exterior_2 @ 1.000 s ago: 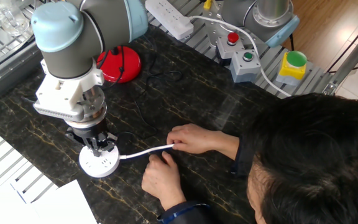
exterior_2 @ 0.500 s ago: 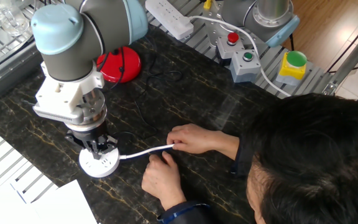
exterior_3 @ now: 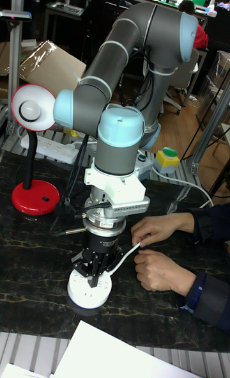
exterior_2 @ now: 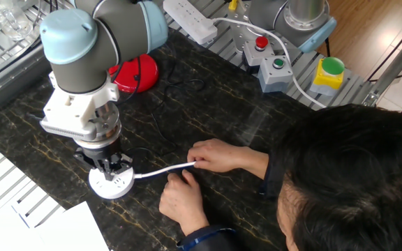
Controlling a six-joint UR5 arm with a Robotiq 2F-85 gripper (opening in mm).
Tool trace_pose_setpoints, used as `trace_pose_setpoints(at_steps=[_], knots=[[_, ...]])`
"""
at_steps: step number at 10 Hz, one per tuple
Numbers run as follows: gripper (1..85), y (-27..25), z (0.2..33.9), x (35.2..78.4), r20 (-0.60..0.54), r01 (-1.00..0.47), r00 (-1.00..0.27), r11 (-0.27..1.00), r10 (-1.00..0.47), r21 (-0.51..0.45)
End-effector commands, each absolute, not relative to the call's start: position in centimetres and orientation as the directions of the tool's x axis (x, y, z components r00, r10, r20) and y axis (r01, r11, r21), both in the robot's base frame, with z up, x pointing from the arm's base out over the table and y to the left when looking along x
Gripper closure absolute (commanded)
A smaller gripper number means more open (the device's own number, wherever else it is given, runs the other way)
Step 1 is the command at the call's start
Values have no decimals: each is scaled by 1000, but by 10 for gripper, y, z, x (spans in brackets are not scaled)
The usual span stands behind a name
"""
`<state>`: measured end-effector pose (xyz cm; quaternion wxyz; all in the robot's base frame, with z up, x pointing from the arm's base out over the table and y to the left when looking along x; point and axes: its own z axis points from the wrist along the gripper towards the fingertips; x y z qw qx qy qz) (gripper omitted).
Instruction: Plug in the power cord of the desk lamp, turn on the socket, and light up the desk lamp
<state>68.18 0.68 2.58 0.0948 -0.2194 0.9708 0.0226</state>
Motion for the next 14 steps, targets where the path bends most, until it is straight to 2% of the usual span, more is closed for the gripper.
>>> trace_pose_setpoints(at_steps=[1, 4, 7, 10, 12, 13, 14], knots=[[837, 9, 23, 684, -216, -425, -885, 905, -412, 15], [837, 6, 27, 682, -220, -433, -881, 901, -418, 18], [837, -8, 50, 669, -176, -459, -877, 888, -448, 24], [837, -4, 47, 672, -180, -453, -879, 891, -442, 23], [837, -23, 65, 668, -129, -513, -850, 858, -511, -17], [837, -49, 81, 669, -66, -593, -798, 800, -600, -92], [837, -59, 99, 661, -21, -618, -782, 780, -623, -100]])
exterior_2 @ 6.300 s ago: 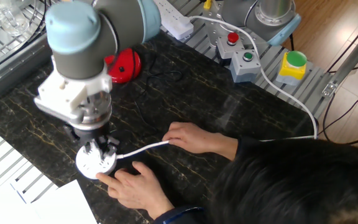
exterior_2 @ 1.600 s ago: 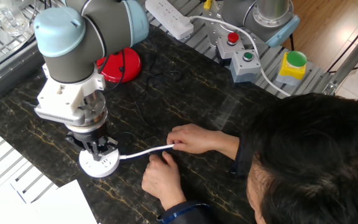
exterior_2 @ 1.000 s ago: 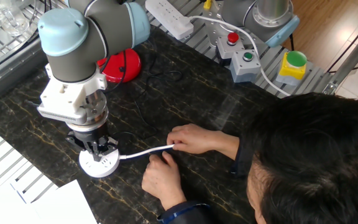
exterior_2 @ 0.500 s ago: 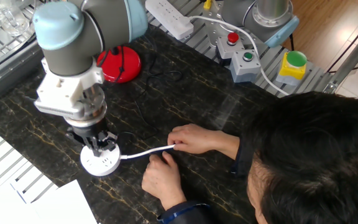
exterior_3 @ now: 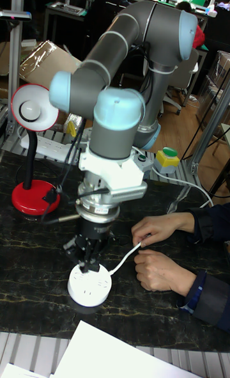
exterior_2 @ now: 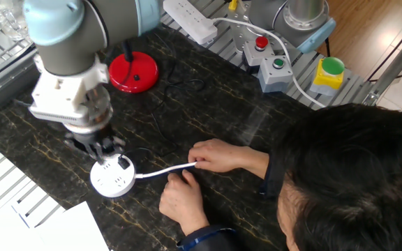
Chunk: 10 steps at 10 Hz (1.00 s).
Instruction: Plug in the power cord of the desk lamp, turn on the socket, and light up the desk lamp
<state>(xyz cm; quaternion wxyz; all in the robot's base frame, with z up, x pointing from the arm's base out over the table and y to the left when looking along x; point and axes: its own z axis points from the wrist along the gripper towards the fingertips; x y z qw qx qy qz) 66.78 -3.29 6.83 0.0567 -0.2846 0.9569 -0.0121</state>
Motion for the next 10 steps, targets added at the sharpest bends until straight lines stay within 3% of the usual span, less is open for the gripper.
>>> trace_pose_setpoints(at_steps=[1, 4, 6, 9, 10], knots=[[837, -62, 110, 654, -6, -624, -778, 775, -628, -98], [837, -86, 132, 620, 68, -674, -738, 728, -672, -124], [837, -91, 126, 604, 81, -669, -743, 737, -664, -100], [837, -78, 115, 541, 132, -666, -731, 742, -670, 73], [837, -110, 117, 529, 235, -689, -702, 724, -672, 10]])
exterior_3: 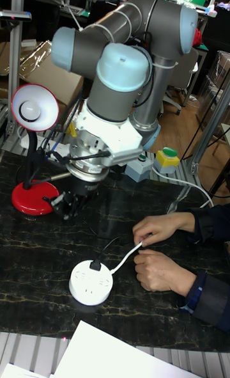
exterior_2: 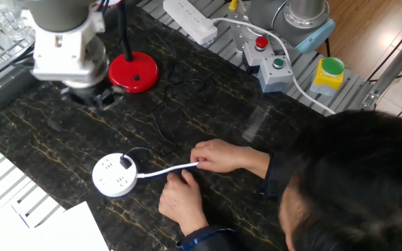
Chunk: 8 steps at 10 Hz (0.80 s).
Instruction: Plug in the power cord of the desk lamp, turn on the socket, and light up the desk lamp
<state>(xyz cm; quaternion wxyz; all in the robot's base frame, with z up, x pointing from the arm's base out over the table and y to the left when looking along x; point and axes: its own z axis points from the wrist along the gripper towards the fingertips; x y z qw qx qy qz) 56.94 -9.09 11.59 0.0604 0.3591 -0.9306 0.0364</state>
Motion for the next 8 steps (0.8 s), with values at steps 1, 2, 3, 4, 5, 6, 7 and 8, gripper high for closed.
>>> trace_pose_setpoints(at_steps=[1, 2, 3, 4, 5, 6, 7, 8], knots=[[837, -121, 121, 525, 283, -699, -689, 715, -667, -17], [837, -118, 120, 522, 282, -668, -720, 743, -634, -35], [837, -122, 115, 531, 266, -661, -736, 746, -622, -86], [837, -120, 112, 531, 274, -663, -734, 743, -621, -94], [837, -128, 111, 536, 295, -688, -714, 713, -635, -131], [837, -130, 107, 536, 304, -701, -705, 696, -641, -155], [837, -130, 104, 534, 305, -696, -711, 698, -634, -169], [837, -129, 102, 531, 303, -691, -714, 704, -631, -164]])
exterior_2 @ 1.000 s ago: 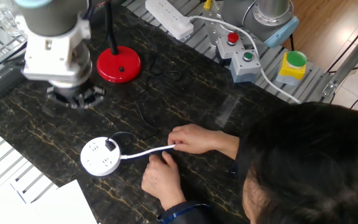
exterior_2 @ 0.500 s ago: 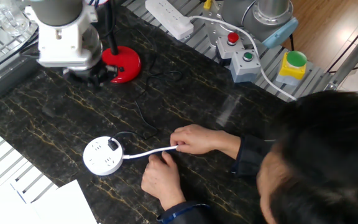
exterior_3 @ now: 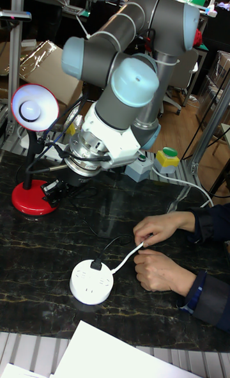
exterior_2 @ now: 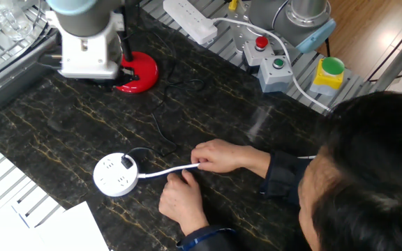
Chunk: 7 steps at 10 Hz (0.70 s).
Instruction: Plug in the power cord of the desk lamp, turn on the socket, and light up the desk lamp
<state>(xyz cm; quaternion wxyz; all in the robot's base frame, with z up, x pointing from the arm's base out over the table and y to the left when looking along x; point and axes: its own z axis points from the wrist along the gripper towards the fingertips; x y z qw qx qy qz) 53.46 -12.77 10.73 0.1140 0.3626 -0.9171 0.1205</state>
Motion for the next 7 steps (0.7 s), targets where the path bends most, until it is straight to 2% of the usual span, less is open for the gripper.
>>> trace_pose_setpoints(at_steps=[1, 4, 7], knots=[[837, -127, 100, 525, 301, -687, -717, 712, -629, -148], [837, -129, 107, 536, 299, -701, -707, 692, -641, -172], [837, -124, 114, 518, 357, -710, -679, 698, -642, -95]])
